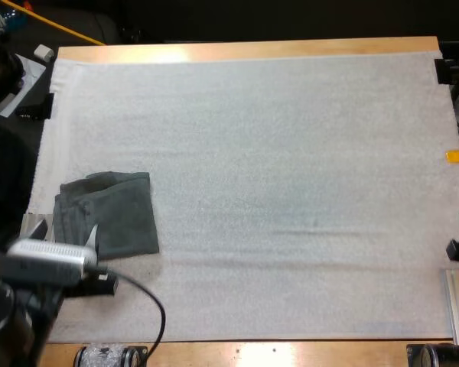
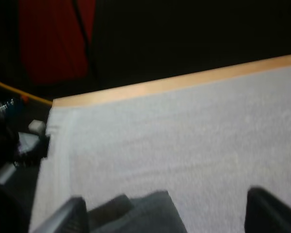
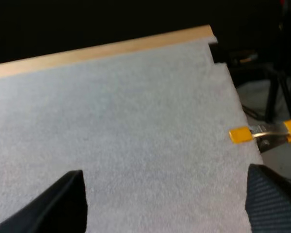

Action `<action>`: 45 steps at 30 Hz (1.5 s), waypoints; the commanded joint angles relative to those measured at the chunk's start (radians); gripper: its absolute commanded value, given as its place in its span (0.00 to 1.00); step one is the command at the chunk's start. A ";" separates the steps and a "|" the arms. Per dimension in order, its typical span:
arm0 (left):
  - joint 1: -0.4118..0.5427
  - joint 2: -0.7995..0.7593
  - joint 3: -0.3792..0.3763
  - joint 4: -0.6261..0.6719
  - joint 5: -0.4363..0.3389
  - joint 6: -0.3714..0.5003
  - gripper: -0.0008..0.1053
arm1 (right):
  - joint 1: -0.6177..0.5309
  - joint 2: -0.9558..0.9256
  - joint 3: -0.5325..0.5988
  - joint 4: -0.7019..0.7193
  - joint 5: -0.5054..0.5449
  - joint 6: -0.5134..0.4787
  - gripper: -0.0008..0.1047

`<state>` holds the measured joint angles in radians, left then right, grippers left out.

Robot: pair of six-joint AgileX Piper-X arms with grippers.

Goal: Pick towel from pile, fold and stack

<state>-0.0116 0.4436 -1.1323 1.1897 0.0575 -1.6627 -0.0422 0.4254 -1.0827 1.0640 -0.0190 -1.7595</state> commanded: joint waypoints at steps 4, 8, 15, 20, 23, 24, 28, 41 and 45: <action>-0.001 -0.139 0.010 0.077 -0.026 0.010 0.61 | -0.001 -0.141 -0.008 0.043 -0.033 -0.019 0.63; -0.003 -0.196 0.019 0.099 -0.024 0.005 0.61 | -0.001 -0.192 -0.006 0.057 -0.033 -0.013 0.63; -0.004 -0.360 0.047 0.205 -0.035 0.011 0.60 | -0.004 -0.336 -0.006 0.122 -0.031 0.003 0.63; -0.004 -0.472 0.065 0.289 -0.038 0.017 0.60 | -0.004 -0.413 -0.007 0.173 -0.038 0.007 0.63; -0.004 -0.535 0.071 0.339 -0.037 0.022 0.60 | -0.004 -0.447 -0.007 0.203 -0.041 0.011 0.63; -0.004 -0.554 0.072 0.355 -0.037 0.023 0.60 | -0.003 -0.457 -0.009 0.214 -0.041 0.013 0.63; -0.001 -0.603 0.066 0.404 -0.026 0.028 0.60 | -0.004 -0.478 -0.008 0.262 -0.039 0.012 0.63; 0.001 -0.594 0.076 0.368 -0.019 0.029 0.61 | 0.000 -0.466 -0.002 0.317 -0.037 0.008 0.63; 0.001 -0.589 0.092 0.349 -0.016 0.038 0.61 | 0.000 -0.464 0.011 0.302 -0.037 0.007 0.63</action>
<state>-0.0116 -0.0170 -1.0534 1.5396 0.0359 -1.6363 -0.0422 -0.0093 -1.0789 1.3809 -0.0552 -1.7479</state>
